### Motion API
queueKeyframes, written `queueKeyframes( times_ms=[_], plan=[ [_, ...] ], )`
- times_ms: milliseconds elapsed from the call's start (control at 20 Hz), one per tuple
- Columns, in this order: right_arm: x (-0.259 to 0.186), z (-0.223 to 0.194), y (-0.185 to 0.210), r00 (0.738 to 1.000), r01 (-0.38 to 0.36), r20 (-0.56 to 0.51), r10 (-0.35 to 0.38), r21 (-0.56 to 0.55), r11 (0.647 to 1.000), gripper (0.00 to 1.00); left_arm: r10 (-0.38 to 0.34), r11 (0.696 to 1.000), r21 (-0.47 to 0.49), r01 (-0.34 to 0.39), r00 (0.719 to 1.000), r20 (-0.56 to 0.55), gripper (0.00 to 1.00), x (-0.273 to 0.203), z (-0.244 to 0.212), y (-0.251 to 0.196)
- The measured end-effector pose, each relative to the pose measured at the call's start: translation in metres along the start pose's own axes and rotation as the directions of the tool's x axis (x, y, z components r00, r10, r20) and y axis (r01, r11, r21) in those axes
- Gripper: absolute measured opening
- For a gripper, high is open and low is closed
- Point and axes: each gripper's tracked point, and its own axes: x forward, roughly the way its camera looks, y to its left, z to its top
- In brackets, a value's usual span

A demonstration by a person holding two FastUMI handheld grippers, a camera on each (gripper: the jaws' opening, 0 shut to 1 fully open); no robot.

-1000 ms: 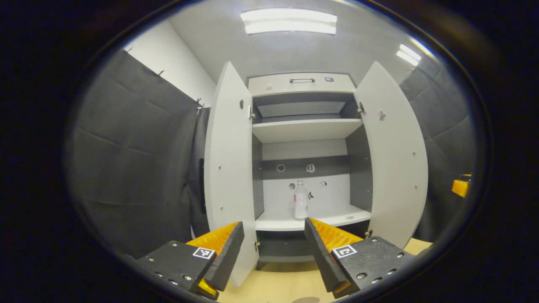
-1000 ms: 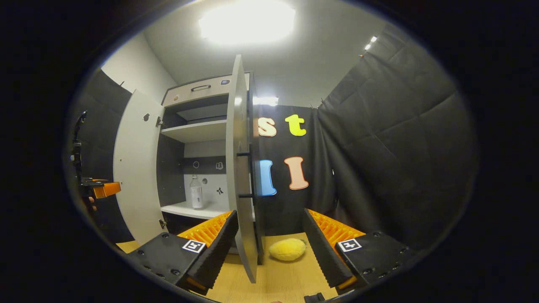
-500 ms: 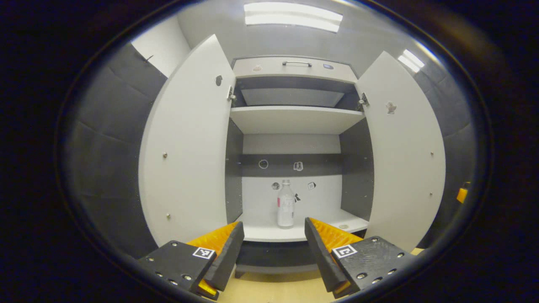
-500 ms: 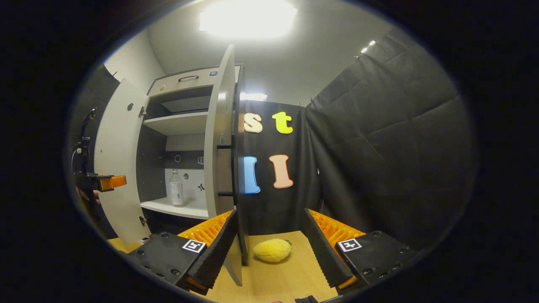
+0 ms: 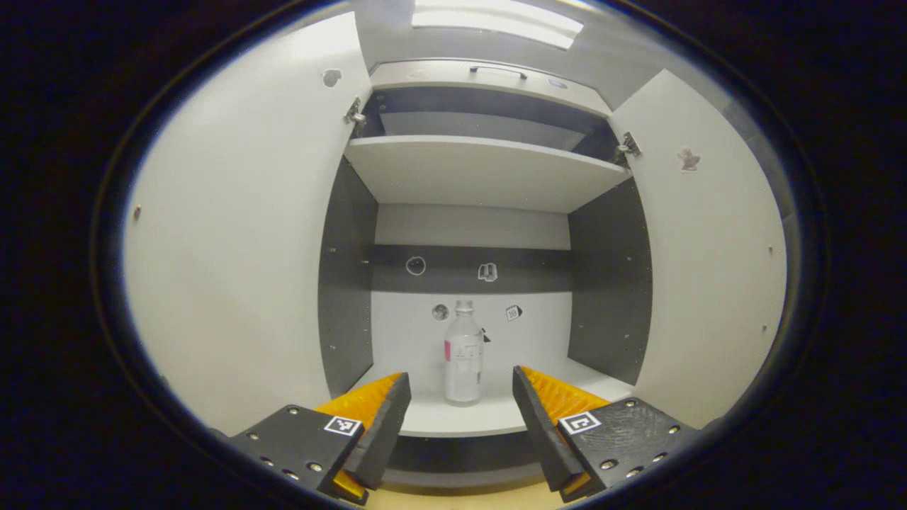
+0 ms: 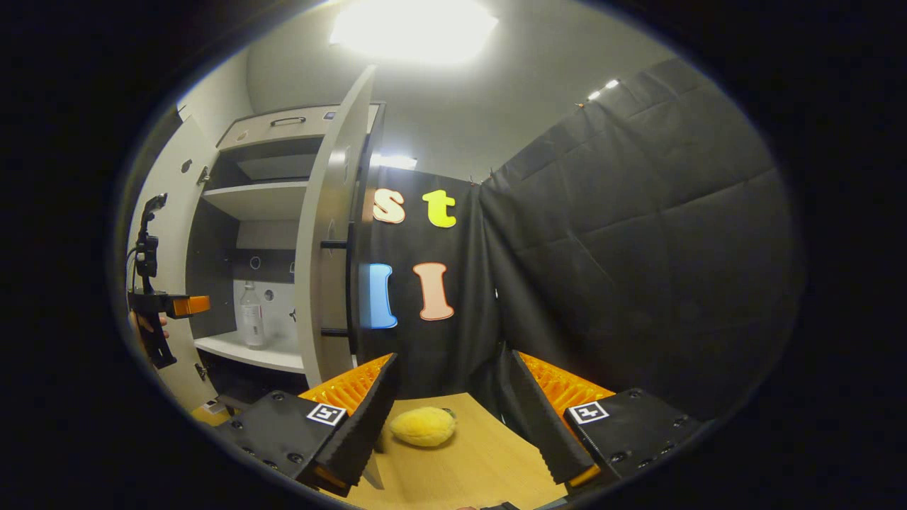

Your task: Grasp the bottle in the cabinet with the left hand and place it on the coaster, then close the right door with the right hand and the left door with the left hand.

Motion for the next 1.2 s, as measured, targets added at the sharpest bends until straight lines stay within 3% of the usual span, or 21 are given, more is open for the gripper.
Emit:
queueKeyframes(
  times_ms=[350, 400, 450, 700, 1100, 1150, 1200],
  plan=[
    [0.002, -0.005, -0.016, 0.993, 0.119, -0.013, -0.119, -0.02, 0.993, 0.98, -0.051, 0.998, -0.023, 0.051, 0.998, -0.022, 0.86, 0.07, -0.022, -0.003],
    [0.002, -0.008, -0.018, 0.991, 0.134, -0.018, -0.134, -0.021, 0.991, 0.94, -0.055, 0.998, -0.02, 0.055, 0.998, -0.031, 0.85, 0.078, -0.027, -0.003],
    [0.0, -0.01, -0.02, 0.989, 0.148, -0.022, -0.148, -0.022, 0.989, 0.98, -0.059, 0.998, -0.016, 0.058, 0.997, -0.041, 0.86, 0.087, -0.032, -0.002],
    [-0.005, -0.018, -0.026, 0.976, 0.209, -0.05, -0.211, -0.034, 0.977, 0.98, -0.081, 0.996, -0.037, 0.078, 0.993, -0.083, 0.86, 0.125, -0.057, -0.001],
    [-0.014, -0.02, -0.028, 0.963, 0.259, -0.058, -0.263, -0.062, 0.964, 0.98, -0.08, 0.997, -0.026, 0.078, 0.989, -0.12, 0.85, 0.176, -0.079, 0.006],
    [-0.014, -0.022, -0.027, 0.963, 0.26, -0.062, -0.264, -0.066, 0.963, 0.98, -0.08, 0.997, -0.029, 0.077, 0.988, -0.131, 0.92, 0.181, -0.083, 0.006],
    [-0.015, -0.022, -0.026, 0.963, 0.258, -0.064, -0.263, -0.068, 0.964, 0.98, -0.082, 0.997, -0.029, 0.078, 0.986, -0.143, 0.86, 0.184, -0.086, 0.007]
  ],
)
